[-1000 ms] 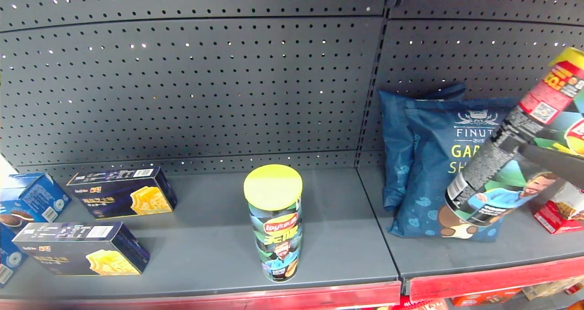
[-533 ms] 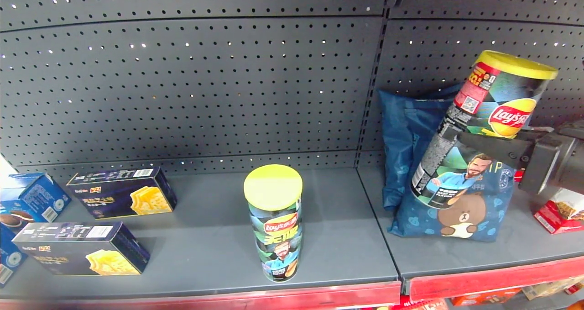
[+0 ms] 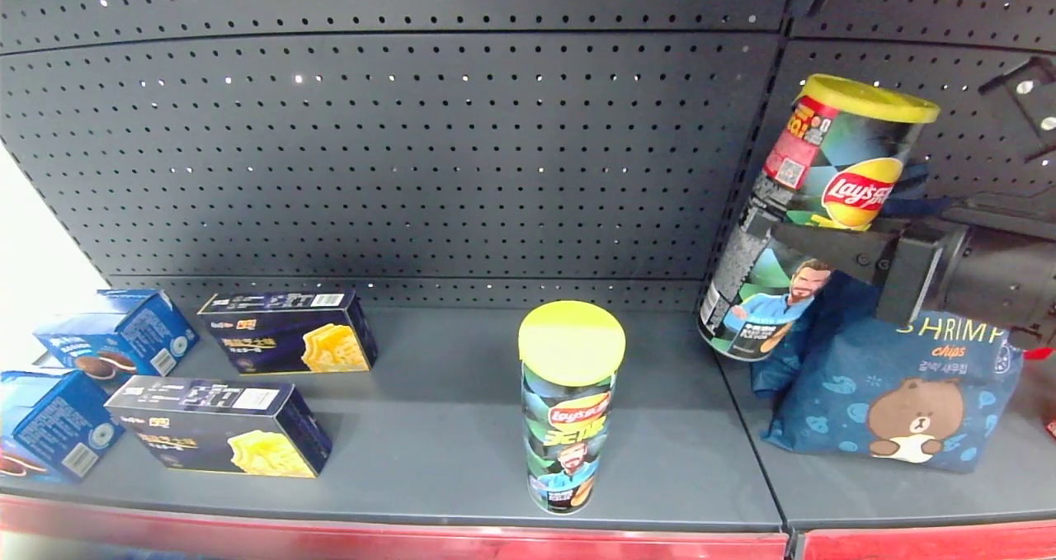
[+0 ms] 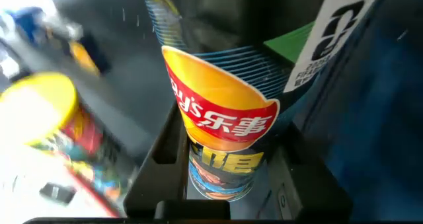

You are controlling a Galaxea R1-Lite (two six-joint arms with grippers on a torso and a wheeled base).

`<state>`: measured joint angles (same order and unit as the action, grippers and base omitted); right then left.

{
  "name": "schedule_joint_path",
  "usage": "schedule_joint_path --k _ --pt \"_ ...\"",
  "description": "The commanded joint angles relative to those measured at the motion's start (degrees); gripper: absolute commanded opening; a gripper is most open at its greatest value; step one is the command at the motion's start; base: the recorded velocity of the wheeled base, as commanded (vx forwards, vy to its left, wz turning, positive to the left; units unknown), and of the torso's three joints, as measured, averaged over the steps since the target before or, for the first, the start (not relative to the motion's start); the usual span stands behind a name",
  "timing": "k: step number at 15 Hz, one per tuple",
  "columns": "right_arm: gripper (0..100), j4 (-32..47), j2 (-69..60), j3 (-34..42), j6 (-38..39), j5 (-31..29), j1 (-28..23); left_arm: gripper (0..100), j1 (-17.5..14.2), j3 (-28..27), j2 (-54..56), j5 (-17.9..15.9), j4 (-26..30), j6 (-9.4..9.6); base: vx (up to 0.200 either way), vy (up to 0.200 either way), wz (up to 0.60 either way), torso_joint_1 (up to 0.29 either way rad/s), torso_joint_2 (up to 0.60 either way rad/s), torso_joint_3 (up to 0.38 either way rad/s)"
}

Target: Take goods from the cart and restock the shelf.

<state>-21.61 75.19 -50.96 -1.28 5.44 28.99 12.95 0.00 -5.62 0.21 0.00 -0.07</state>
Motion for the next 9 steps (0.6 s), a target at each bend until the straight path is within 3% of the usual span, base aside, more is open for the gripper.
schedule_joint_path --k 1,5,9 --pt "0 -4.2 5.1 -0.3 0.0 0.0 0.3 100 0.1 0.0 -0.1 0.1 0.0 -0.01 0.000 0.000 0.00 0.000 0.00 0.000" --pt "0 -16.1 14.8 -0.8 -0.1 0.0 0.4 100 0.1 0.0 -0.2 0.1 0.0 -0.01 0.000 0.000 0.00 0.000 0.00 0.000" --pt "0 -19.3 21.0 -2.6 -0.4 -2.4 1.6 100 0.0 0.0 -0.1 0.1 0.0 -0.01 0.000 0.000 0.00 0.000 0.00 0.000"
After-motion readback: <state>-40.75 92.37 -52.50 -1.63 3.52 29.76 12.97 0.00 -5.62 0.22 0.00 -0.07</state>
